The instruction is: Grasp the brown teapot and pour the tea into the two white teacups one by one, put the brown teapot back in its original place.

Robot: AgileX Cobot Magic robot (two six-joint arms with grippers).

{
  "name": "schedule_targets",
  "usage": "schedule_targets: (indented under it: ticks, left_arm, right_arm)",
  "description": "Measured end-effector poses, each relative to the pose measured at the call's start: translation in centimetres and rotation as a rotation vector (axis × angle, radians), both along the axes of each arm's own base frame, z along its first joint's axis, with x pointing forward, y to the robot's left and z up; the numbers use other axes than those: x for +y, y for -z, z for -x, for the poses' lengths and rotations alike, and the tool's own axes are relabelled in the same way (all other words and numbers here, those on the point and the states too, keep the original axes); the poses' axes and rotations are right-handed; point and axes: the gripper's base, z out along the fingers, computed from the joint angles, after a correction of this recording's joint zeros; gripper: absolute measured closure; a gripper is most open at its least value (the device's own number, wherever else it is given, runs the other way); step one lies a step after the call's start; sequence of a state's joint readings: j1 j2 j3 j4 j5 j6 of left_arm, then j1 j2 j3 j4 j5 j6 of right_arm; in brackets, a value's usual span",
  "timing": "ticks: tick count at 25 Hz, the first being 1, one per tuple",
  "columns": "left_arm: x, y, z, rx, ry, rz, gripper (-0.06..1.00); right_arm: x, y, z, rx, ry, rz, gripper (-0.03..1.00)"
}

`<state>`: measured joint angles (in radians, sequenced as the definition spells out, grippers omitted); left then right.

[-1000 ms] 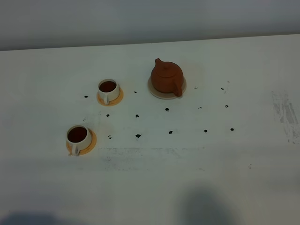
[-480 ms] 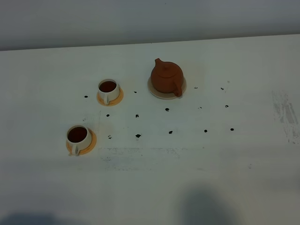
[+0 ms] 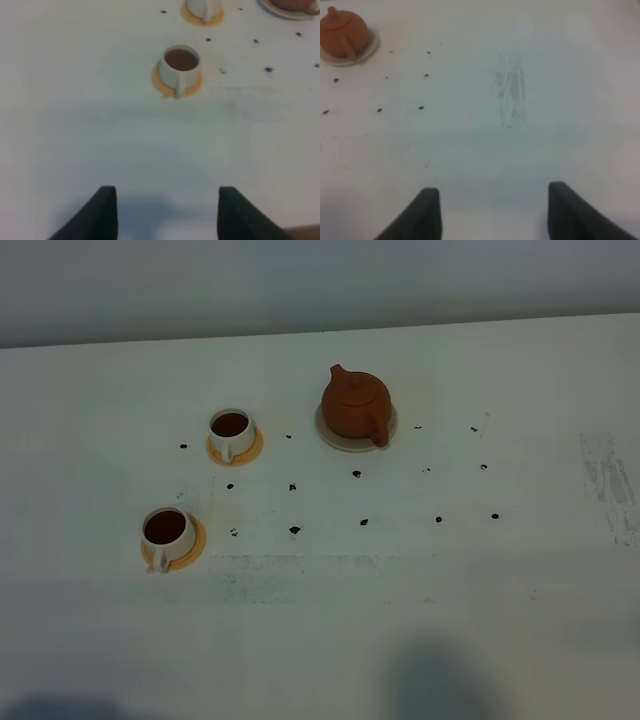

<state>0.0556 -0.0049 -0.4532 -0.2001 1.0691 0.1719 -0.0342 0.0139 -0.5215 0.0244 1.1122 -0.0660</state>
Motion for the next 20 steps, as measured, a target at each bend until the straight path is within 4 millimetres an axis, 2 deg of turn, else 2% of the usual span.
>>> schedule_targets:
  ticks: [20]
  left_arm:
    - [0.01, 0.00, 0.02, 0.000, 0.013, 0.000, 0.51]
  right_arm:
    - [0.00, 0.00, 0.00, 0.000, 0.000, 0.000, 0.49]
